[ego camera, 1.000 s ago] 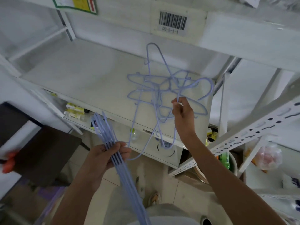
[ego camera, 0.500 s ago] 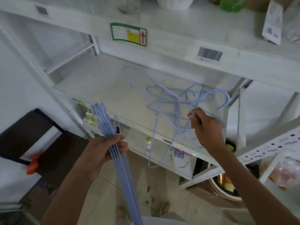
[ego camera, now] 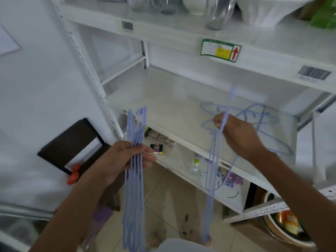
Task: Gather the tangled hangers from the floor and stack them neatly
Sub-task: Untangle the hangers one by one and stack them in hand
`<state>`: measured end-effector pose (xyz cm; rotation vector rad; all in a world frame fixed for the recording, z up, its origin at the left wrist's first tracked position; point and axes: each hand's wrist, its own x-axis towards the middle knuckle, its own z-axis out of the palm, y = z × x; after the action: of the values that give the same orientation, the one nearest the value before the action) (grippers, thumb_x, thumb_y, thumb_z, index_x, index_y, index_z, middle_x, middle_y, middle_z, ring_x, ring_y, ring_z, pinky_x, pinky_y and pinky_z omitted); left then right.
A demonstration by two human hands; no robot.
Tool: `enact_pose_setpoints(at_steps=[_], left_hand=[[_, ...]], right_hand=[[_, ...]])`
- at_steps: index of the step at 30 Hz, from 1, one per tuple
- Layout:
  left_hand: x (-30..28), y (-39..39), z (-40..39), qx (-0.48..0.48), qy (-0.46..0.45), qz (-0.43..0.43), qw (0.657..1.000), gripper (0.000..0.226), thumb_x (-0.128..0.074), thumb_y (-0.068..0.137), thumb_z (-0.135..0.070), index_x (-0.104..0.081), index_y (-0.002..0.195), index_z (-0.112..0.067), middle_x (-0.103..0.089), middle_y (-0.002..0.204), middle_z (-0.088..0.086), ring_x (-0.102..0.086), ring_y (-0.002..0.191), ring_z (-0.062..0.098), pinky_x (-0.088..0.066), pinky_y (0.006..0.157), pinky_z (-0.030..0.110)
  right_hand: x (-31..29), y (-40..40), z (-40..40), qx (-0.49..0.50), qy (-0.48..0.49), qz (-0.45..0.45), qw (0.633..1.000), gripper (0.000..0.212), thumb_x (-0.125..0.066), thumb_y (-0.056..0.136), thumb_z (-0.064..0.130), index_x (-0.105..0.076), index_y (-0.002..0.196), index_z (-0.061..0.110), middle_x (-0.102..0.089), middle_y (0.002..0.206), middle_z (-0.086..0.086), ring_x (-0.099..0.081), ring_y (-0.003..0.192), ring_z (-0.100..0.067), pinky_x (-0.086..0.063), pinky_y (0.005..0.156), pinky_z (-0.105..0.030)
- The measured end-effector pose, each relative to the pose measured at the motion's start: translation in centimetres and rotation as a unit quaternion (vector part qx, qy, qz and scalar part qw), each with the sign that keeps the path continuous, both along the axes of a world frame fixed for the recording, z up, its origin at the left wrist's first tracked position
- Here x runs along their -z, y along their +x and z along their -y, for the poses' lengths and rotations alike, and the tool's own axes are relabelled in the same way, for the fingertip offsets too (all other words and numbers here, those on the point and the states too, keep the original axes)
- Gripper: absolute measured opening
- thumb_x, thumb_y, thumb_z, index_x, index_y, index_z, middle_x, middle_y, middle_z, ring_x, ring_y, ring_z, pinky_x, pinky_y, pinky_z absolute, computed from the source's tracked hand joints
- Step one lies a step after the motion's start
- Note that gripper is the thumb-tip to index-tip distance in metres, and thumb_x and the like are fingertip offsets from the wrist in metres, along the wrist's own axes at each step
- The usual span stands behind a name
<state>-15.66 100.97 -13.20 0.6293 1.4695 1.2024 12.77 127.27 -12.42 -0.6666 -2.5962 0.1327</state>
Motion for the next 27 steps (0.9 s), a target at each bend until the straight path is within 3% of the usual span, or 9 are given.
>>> enact_pose_setpoints(at_steps=[3, 5, 8, 12, 16, 19, 24, 26, 27], left_hand=[[1.0, 0.9, 0.4, 0.005, -0.001, 0.022, 1.0, 0.034, -0.067, 0.091, -0.041, -0.081, 0.107, -0.016, -0.08, 0.113, 0.016, -0.079, 0.097, 0.033, -0.065, 0.076, 0.033], [2.1, 1.8, 0.6, 0.011, -0.005, 0.044, 0.999, 0.037, -0.066, 0.095, -0.041, -0.077, 0.116, -0.013, -0.079, 0.117, 0.014, -0.078, 0.102, 0.034, -0.065, 0.078, 0.034], [3.4, 3.1, 0.9, 0.04, -0.015, 0.067, 0.997, 0.035, -0.059, 0.104, -0.033, -0.07, 0.126, -0.008, -0.079, 0.119, 0.011, -0.077, 0.108, 0.032, -0.065, 0.084, 0.038], [3.3, 4.2, 0.9, 0.044, -0.013, 0.192, 0.98, 0.032, -0.056, 0.106, -0.022, -0.076, 0.117, 0.0, -0.075, 0.122, 0.024, -0.075, 0.109, 0.038, -0.064, 0.084, 0.039], [3.3, 4.5, 1.6, 0.046, 0.021, 0.295, 0.954, 0.047, -0.041, 0.109, -0.026, -0.076, 0.116, 0.004, -0.071, 0.125, 0.03, -0.077, 0.104, 0.037, -0.064, 0.086, 0.041], [3.5, 4.6, 2.1, 0.029, 0.047, 0.341, 0.938, 0.048, -0.043, 0.108, -0.03, -0.076, 0.116, 0.004, -0.071, 0.125, 0.03, -0.077, 0.101, 0.036, -0.064, 0.085, 0.041], [4.2, 5.0, 1.8, 0.01, 0.051, 0.224, 0.973, 0.034, -0.066, 0.093, -0.026, -0.076, 0.111, 0.001, -0.076, 0.114, 0.027, -0.079, 0.092, 0.03, -0.064, 0.076, 0.033], [4.9, 5.3, 1.6, -0.032, 0.039, 0.224, 0.973, 0.031, -0.064, 0.099, -0.019, -0.071, 0.116, 0.006, -0.079, 0.106, 0.023, -0.08, 0.086, 0.025, -0.064, 0.073, 0.029], [5.2, 5.5, 1.5, -0.052, 0.037, 0.226, 0.972, 0.03, -0.061, 0.102, -0.015, -0.068, 0.121, 0.007, -0.08, 0.101, 0.021, -0.08, 0.083, 0.023, -0.063, 0.072, 0.027]], right_hand=[[-0.3, -4.8, 3.7, -0.08, 0.051, 0.03, 0.995, 0.034, -0.035, 0.103, 0.026, -0.064, 0.116, 0.014, -0.066, 0.11, -0.003, -0.07, 0.086, -0.025, -0.054, 0.055, -0.04], [-0.1, -7.8, 6.3, -0.11, 0.067, 0.024, 0.991, 0.02, -0.053, 0.096, 0.009, -0.063, 0.112, 0.016, -0.064, 0.106, 0.001, -0.065, 0.08, -0.021, -0.05, 0.048, -0.037], [0.7, -11.0, 9.5, -0.103, 0.057, 0.013, 0.993, 0.023, -0.067, 0.087, 0.001, -0.064, 0.105, 0.015, -0.061, 0.094, -0.001, -0.059, 0.07, -0.023, -0.044, 0.041, -0.035], [2.2, -13.5, 11.8, -0.073, 0.076, 0.029, 0.994, 0.03, -0.072, 0.079, -0.004, -0.07, 0.108, 0.006, -0.065, 0.089, -0.008, -0.062, 0.066, -0.027, -0.041, 0.036, -0.032], [3.4, -14.9, 12.2, -0.012, 0.026, 0.043, 0.999, 0.036, -0.065, 0.085, -0.007, -0.067, 0.119, 0.001, -0.066, 0.104, -0.014, -0.065, 0.077, -0.033, -0.05, 0.043, -0.04], [4.4, -15.1, 12.7, -0.001, -0.018, 0.035, 0.999, 0.037, -0.067, 0.092, 0.001, -0.063, 0.128, 0.003, -0.064, 0.115, -0.014, -0.066, 0.084, -0.033, -0.054, 0.048, -0.045], [6.7, -12.9, 14.7, -0.069, -0.082, 0.035, 0.994, 0.055, -0.059, 0.099, 0.01, -0.044, 0.151, 0.003, -0.045, 0.154, -0.018, -0.066, 0.082, -0.03, -0.049, 0.046, -0.034], [7.3, -11.6, 15.9, -0.039, -0.099, 0.034, 0.994, 0.067, -0.058, 0.095, 0.005, -0.033, 0.158, 0.006, -0.032, 0.163, -0.014, -0.062, 0.086, -0.023, -0.044, 0.051, -0.027], [7.5, -10.9, 16.5, -0.006, -0.111, 0.026, 0.993, 0.072, -0.055, 0.093, 0.003, -0.029, 0.16, 0.01, -0.029, 0.165, -0.009, -0.063, 0.09, -0.023, -0.048, 0.054, -0.028]])
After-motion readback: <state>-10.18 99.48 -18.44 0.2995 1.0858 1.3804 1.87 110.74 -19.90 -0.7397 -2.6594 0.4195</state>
